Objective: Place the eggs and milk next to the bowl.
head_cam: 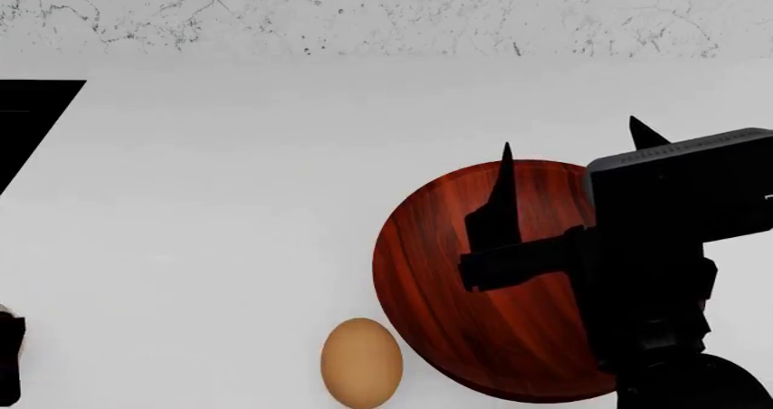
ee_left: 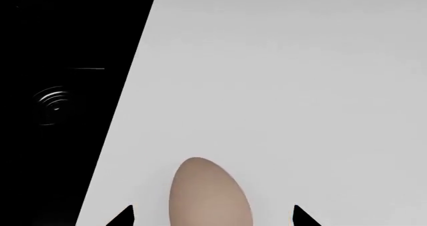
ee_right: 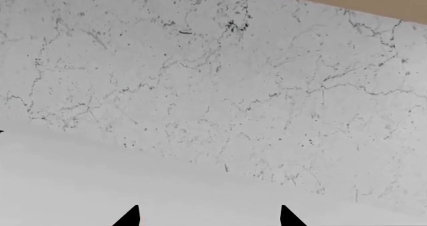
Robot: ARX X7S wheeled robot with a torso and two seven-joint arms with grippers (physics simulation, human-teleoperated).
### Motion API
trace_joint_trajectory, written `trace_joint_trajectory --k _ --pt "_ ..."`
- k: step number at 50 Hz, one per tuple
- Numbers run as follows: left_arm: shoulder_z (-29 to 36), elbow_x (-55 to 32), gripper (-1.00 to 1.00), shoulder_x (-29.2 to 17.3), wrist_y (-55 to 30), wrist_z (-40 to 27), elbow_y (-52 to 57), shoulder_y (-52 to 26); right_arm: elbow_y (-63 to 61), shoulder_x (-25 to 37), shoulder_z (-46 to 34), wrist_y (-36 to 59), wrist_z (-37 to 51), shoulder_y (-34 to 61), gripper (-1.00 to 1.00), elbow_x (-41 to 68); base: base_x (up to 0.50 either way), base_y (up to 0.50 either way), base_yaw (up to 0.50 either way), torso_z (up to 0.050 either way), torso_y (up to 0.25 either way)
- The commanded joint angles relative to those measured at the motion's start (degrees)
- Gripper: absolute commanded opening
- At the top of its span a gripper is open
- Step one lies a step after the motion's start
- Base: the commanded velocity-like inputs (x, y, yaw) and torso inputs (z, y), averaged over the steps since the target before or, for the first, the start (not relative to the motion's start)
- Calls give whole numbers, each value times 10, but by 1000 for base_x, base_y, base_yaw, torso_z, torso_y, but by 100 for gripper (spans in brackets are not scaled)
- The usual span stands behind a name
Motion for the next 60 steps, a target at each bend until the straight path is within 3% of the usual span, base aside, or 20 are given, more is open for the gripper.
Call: trace_joint_trajectory --k 1,52,53,60 --pt "18 28 100 21 -1 18 -24 -6 1 2 -1 0 1 0 100 0 0 0 0 0 0" --pt "69 110 100 57 10 64 -92 -6 12 6 -6 -12 4 -9 100 2 0 0 0 0 0" --pt "69 113 -100 56 12 65 -92 -5 12 6 -6 -12 4 -10 100 3 0 0 0 0 0" --pt "56 98 -100 52 24 59 -83 9 15 5 -8 -16 3 -11 100 2 0 0 0 0 0"
